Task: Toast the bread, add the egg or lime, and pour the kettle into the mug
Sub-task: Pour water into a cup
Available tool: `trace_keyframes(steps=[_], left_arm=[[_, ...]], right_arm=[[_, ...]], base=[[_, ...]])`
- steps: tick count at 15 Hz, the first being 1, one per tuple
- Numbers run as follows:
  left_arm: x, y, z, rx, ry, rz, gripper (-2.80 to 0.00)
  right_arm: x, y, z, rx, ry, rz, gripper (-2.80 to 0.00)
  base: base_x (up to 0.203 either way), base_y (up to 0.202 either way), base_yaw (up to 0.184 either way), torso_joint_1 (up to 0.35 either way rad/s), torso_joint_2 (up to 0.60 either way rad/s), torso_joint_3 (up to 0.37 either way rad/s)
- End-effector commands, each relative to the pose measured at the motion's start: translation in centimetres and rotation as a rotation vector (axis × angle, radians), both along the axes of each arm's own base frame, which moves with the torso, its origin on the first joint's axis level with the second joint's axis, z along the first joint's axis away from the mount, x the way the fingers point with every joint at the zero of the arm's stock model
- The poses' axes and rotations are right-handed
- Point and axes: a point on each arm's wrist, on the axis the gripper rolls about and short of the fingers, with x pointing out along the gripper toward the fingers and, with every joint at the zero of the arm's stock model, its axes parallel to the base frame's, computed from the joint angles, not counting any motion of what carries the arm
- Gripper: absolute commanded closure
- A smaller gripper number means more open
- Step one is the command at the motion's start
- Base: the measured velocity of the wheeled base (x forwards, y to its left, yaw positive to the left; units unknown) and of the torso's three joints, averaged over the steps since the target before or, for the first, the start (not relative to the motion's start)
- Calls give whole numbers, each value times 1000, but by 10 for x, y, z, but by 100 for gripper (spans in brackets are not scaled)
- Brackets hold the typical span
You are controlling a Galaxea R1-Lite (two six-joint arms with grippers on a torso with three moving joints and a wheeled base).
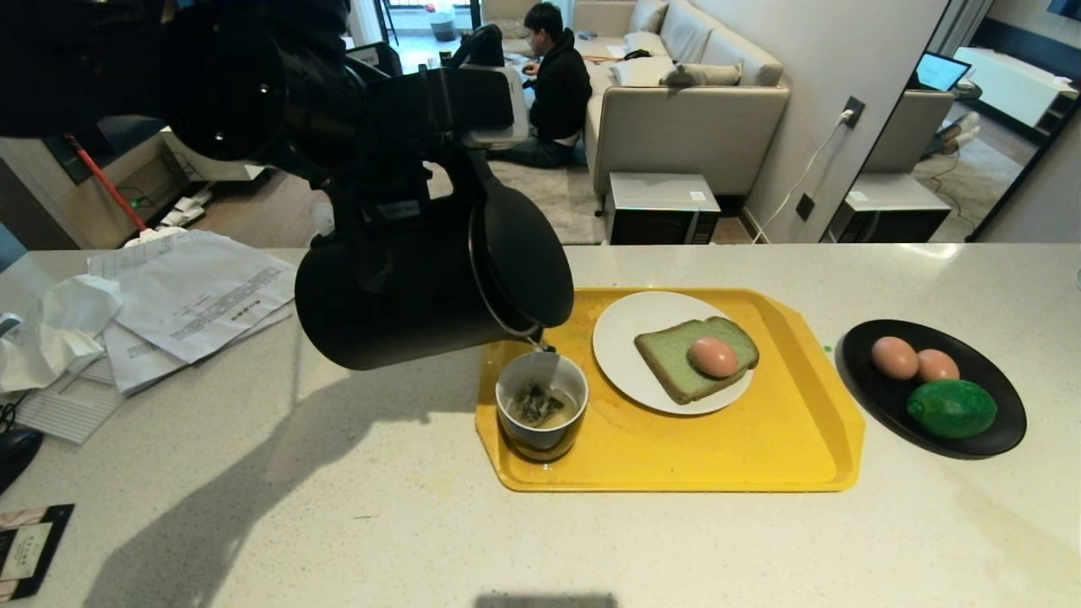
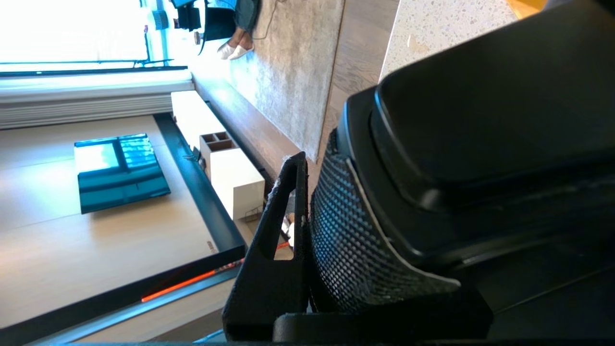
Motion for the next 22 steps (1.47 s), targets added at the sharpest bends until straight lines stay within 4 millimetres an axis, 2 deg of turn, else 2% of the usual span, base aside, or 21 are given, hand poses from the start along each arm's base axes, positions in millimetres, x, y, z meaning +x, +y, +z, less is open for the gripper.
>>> trace_keyframes(steps=[1,13,22], left_arm=[[1,-3,-4,19,11,-3,0],[4,-6,-12,78,50,-8,0],[6,-7,-7,30,12,-14,0]], right_arm=[[0,0,0,0,2,0,0],[0,0,0,-1,0,0,0],[0,0,0,-1,1,0,0]], base=[[0,0,0,0,0,0],[0,0,0,0,0,0],[0,0,0,0,0,0]])
